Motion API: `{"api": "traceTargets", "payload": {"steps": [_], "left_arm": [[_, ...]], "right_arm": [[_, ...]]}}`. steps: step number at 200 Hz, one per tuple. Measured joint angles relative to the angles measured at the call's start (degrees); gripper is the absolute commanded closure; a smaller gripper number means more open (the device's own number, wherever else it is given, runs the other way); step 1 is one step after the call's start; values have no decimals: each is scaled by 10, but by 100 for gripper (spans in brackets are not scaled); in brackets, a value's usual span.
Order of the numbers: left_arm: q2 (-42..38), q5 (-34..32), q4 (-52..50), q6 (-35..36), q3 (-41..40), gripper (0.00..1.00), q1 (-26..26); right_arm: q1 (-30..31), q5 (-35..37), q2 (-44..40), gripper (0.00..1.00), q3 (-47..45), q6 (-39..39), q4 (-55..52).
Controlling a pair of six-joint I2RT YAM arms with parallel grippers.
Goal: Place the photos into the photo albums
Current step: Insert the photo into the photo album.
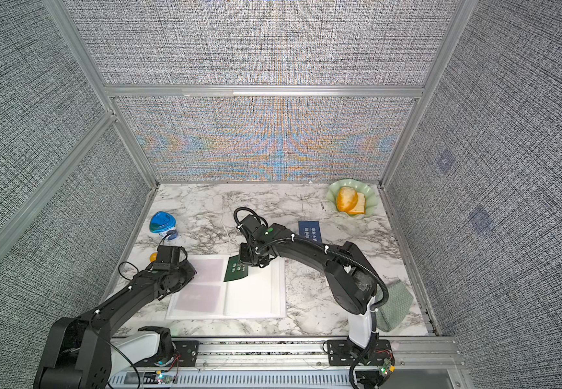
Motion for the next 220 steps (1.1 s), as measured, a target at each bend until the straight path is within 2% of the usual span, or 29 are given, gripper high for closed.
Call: {"api": "traceTargets", "payload": {"steps": [220], "left_arm": [[-6,-22,-24,7,5,88,2]], "right_arm": [[0,-30,7,100,-28,-5,41]]}}
